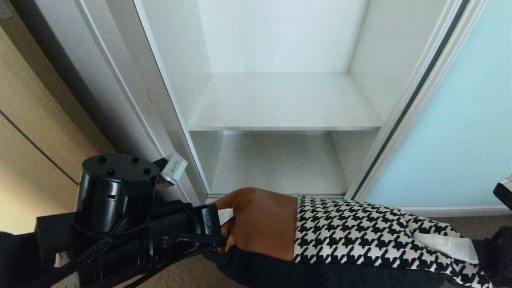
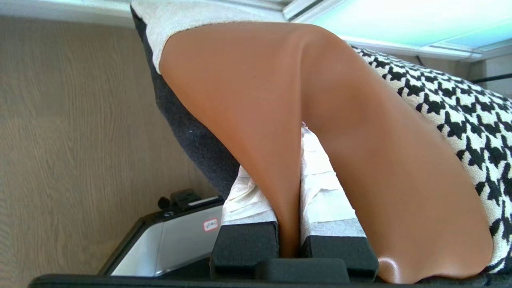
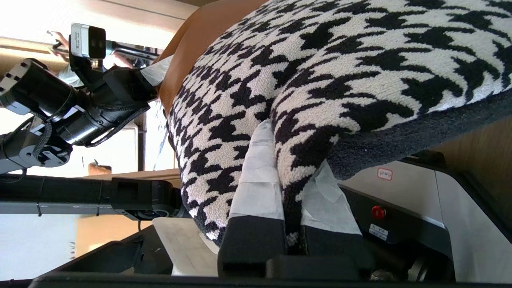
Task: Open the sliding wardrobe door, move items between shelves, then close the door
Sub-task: Place the pillow on the lower shelf
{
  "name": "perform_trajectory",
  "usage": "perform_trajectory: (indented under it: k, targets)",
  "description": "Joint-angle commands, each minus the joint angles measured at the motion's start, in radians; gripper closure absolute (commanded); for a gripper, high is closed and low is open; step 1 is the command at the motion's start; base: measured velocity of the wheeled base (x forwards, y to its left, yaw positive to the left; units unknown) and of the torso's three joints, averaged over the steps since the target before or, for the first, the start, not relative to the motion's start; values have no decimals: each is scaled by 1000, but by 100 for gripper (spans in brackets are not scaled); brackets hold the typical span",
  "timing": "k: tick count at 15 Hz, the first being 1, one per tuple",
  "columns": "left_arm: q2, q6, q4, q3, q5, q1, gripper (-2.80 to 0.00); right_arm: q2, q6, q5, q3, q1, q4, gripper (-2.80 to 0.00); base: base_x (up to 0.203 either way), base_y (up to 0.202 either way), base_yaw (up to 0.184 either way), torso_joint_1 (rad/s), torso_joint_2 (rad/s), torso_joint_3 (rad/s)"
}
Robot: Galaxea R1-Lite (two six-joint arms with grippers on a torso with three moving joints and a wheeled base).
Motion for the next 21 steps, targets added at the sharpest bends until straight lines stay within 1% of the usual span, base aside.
perform_trajectory:
  k: [1, 4, 6, 7, 11, 13, 21]
  targets:
    - [6, -4, -2, 0, 2, 1, 0, 6, 4, 4, 0, 1, -2, 0, 0, 0, 0, 4, -1, -200]
    - [28, -4, -2, 2, -7, 1, 0, 24, 4, 4, 0, 1, -2, 0, 0, 0, 0, 3, 2, -200]
    - [46, -4, -2, 3, -49, 0, 0, 60, 8, 3, -9, 1, -3, 0, 0, 0, 0, 2, -2, -202]
    - [49, -5, -2, 0, -58, 1, 0, 78, 9, 2, -12, 1, -3, 0, 0, 0, 0, 8, 2, -195]
    - [31, -7, -10, -16, -56, 11, 0, 131, 2, 2, -40, 4, -5, 0, 0, 0, 0, 2, 1, -197]
    - [2, -32, -15, -32, -53, 11, 0, 133, 1, -1, -55, -3, -19, 0, 0, 0, 0, -1, 3, -195]
    - [34, -36, -16, -26, -52, 11, 0, 172, -2, 1, -57, -2, -21, 0, 0, 0, 0, 3, 3, -196]
